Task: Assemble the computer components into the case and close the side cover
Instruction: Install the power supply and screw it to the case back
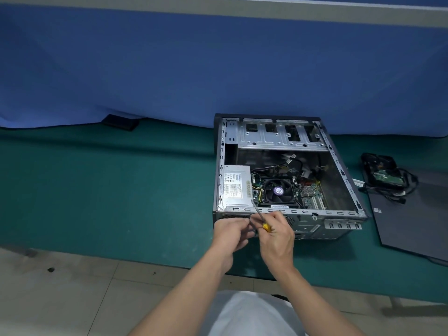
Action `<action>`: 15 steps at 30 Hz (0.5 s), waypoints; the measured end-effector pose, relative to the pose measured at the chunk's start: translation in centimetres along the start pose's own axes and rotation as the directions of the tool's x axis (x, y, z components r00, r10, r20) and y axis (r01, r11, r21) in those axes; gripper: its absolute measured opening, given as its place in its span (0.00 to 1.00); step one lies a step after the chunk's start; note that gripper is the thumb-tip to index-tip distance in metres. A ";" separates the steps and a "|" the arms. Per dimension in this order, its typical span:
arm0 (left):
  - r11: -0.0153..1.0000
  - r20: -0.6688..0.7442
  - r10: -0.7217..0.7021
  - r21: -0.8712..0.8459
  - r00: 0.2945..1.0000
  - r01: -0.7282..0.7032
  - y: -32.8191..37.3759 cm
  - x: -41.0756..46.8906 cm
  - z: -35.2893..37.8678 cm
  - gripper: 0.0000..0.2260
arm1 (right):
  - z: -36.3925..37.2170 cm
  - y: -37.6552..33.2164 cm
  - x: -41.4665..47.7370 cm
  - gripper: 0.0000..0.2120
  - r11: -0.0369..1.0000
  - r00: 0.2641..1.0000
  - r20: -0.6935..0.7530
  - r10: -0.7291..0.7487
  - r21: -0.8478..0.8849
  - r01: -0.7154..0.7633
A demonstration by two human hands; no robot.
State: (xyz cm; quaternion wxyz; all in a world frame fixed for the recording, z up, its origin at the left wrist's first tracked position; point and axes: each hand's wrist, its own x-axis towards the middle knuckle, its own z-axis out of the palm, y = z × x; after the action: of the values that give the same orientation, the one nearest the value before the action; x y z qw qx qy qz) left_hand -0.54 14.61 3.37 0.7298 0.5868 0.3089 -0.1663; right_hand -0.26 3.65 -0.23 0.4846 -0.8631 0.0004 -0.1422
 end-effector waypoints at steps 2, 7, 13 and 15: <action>0.999 0.013 -0.013 -0.040 1.000 0.014 0.2 -0.1 0.2 0.07 | 0.1 -0.2 0.0 0.06 1.000 1.000 -0.004 0.011 0.000 -0.011; 0.996 0.019 -0.025 -0.083 1.000 0.027 0.2 -0.1 0.3 0.08 | 0.3 -0.6 0.1 0.04 0.997 0.998 -0.033 0.062 -0.045 -0.063; 0.988 0.033 -0.043 -0.150 0.999 0.048 0.1 0.1 0.4 0.09 | 0.3 -1.5 -0.1 0.05 0.973 0.986 -0.064 0.151 -0.166 -0.160; 0.986 0.037 -0.051 -0.156 0.998 0.056 0.2 0.2 0.4 0.12 | 0.2 -1.8 -0.1 0.10 0.956 0.979 -0.075 0.189 -0.215 -0.201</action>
State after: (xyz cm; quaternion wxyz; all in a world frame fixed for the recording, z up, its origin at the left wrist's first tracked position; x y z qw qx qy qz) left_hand -0.15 14.29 3.49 0.7742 0.5160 0.3245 -0.1706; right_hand -0.56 4.73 1.14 0.3969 -0.9033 0.1142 -0.1160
